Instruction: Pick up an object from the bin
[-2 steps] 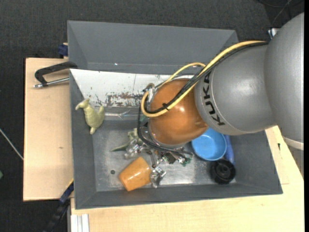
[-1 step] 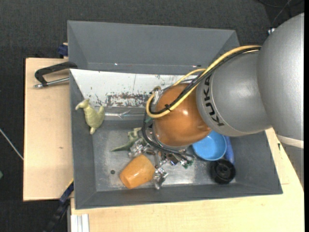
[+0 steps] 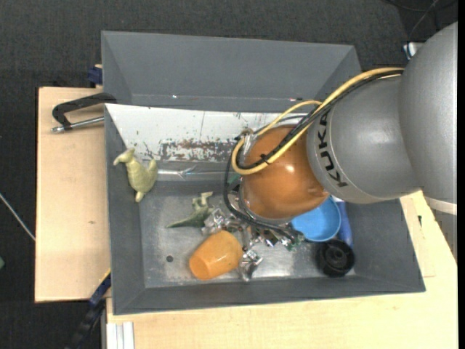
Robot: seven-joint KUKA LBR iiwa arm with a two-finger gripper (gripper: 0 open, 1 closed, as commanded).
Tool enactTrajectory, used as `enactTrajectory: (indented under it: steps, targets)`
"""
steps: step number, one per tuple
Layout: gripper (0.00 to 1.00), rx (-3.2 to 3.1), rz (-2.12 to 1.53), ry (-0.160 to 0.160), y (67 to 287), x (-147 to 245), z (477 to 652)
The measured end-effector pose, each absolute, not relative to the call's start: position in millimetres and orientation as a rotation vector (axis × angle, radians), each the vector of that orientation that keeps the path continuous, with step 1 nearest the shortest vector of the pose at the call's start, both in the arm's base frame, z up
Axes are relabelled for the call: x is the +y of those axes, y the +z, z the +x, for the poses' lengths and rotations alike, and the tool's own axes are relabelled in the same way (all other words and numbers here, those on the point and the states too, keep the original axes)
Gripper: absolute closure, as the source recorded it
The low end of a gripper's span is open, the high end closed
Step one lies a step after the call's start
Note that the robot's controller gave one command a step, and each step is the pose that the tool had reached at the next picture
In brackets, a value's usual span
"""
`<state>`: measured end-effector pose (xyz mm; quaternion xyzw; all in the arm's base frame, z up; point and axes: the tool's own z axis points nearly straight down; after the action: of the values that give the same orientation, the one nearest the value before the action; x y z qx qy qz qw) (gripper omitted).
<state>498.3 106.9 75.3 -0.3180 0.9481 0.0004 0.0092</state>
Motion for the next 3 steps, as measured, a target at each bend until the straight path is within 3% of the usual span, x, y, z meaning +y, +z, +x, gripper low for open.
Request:
enactTrajectory:
  steps: [1, 2, 3]
  targets:
    - [1.00, 2.962, -0.993, -0.001, 75.9, 106.2, 498.4]
    - [1.00, 2.971, -0.994, 0.002, 91.6, 107.9, 500.2]
    - [1.00, 2.966, -0.991, 0.000, 192.0, 109.5, 503.0]
